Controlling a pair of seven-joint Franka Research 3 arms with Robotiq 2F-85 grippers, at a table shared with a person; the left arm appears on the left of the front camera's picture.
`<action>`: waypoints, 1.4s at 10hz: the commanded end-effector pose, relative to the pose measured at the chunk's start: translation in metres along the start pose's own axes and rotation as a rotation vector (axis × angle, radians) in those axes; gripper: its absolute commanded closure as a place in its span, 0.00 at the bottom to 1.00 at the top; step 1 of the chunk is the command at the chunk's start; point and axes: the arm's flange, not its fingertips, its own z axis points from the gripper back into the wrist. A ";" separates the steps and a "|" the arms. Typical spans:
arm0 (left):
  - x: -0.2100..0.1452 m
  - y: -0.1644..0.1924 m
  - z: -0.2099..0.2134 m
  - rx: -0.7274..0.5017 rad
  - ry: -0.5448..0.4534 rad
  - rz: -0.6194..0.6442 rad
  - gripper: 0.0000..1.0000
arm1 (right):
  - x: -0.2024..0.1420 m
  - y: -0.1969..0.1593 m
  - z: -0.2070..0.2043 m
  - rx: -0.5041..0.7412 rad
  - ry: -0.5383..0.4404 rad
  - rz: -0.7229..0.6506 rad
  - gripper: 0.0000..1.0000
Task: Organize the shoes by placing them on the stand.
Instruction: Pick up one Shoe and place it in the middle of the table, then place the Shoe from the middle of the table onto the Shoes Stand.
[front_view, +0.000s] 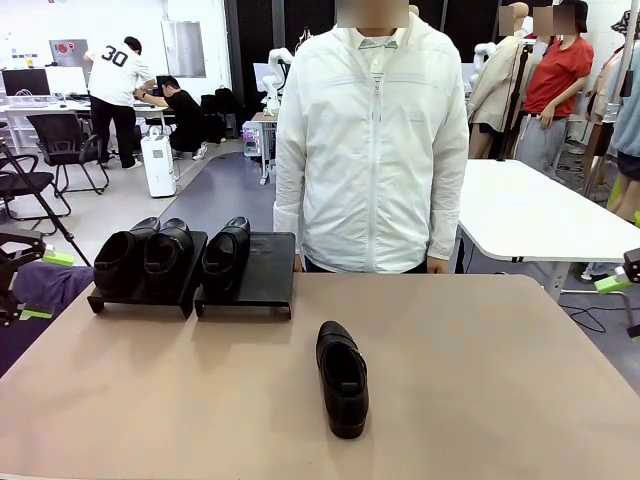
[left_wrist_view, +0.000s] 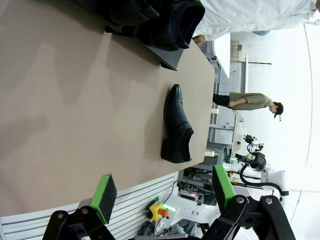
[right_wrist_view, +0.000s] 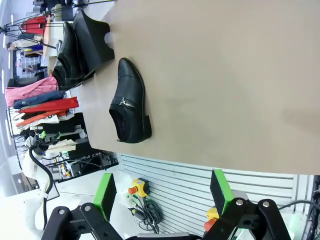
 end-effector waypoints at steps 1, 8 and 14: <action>0.000 0.000 0.001 -0.021 0.001 -0.008 0.00 | 0.003 -0.001 0.004 -0.007 0.007 0.019 0.00; 0.000 0.000 0.001 -0.021 0.001 -0.008 0.00 | 0.003 -0.001 0.004 -0.007 0.007 0.019 0.00; -0.045 -0.079 -0.112 0.140 0.212 -0.067 0.00 | 0.003 -0.001 0.004 -0.007 0.007 0.019 0.00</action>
